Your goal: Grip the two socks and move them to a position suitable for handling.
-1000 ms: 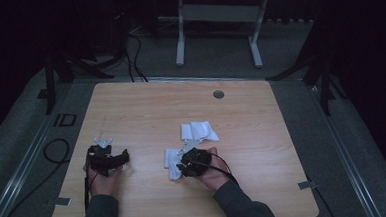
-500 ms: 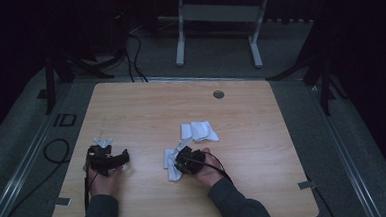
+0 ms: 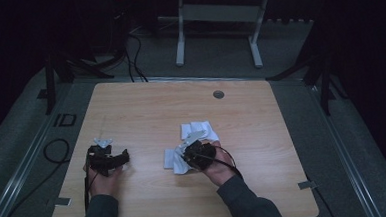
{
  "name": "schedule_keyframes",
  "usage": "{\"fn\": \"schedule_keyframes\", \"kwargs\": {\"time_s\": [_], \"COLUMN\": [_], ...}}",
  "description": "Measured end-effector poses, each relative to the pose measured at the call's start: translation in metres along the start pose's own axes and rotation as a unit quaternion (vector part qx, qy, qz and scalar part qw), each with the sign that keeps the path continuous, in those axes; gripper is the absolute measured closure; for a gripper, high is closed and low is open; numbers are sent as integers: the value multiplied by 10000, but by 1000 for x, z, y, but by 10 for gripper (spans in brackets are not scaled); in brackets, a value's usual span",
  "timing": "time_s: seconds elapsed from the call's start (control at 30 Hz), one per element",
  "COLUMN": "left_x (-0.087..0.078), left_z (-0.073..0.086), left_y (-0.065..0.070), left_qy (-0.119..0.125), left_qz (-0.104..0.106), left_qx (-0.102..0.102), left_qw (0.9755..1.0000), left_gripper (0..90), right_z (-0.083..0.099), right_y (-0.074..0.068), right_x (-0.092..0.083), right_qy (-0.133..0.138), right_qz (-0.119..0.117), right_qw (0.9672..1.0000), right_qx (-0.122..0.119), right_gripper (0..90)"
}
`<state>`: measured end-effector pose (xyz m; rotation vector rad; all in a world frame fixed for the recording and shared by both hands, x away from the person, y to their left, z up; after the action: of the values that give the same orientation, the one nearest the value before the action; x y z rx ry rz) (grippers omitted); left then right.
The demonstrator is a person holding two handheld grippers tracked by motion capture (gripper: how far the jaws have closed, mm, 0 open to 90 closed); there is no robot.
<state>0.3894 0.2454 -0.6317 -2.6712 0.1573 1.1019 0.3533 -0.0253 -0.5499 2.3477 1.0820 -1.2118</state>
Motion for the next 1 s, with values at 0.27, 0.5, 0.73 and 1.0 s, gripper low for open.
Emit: {"fn": "schedule_keyframes", "kwargs": {"time_s": [0.27,0.5,0.73,1.0], "left_x": [0,0,0,0], "left_z": [0,0,0,0], "left_y": [0,0,0,0], "left_qy": [-1,-3,-3,-1], "left_qz": [1,0,0,1], "left_qx": [0,0,0,0], "left_qw": [10000,10000,10000,10000], "left_gripper": [148,148,148,148], "right_z": [-1,19,51,71], "right_y": [30,66,99,124], "right_x": [-31,-49,-54,-53], "right_qy": [132,73,-182,-405], "right_qz": [247,504,755,994], "right_qw": [9994,9977,9944,9901], "right_qx": [193,453,722,909], "right_gripper": [880,879,879,777]}}
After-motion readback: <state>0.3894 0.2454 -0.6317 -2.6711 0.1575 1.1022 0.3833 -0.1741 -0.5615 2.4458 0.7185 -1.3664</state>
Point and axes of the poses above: each handheld gripper's, and its own axes: x roughly forward along the jaws, z roughly out of its underside, y roughly to its right, the point moved 9 cm from there along x, roughly forward along the jaws, and after that the axes turned 15 degrees about x, right-handed, at the moved point
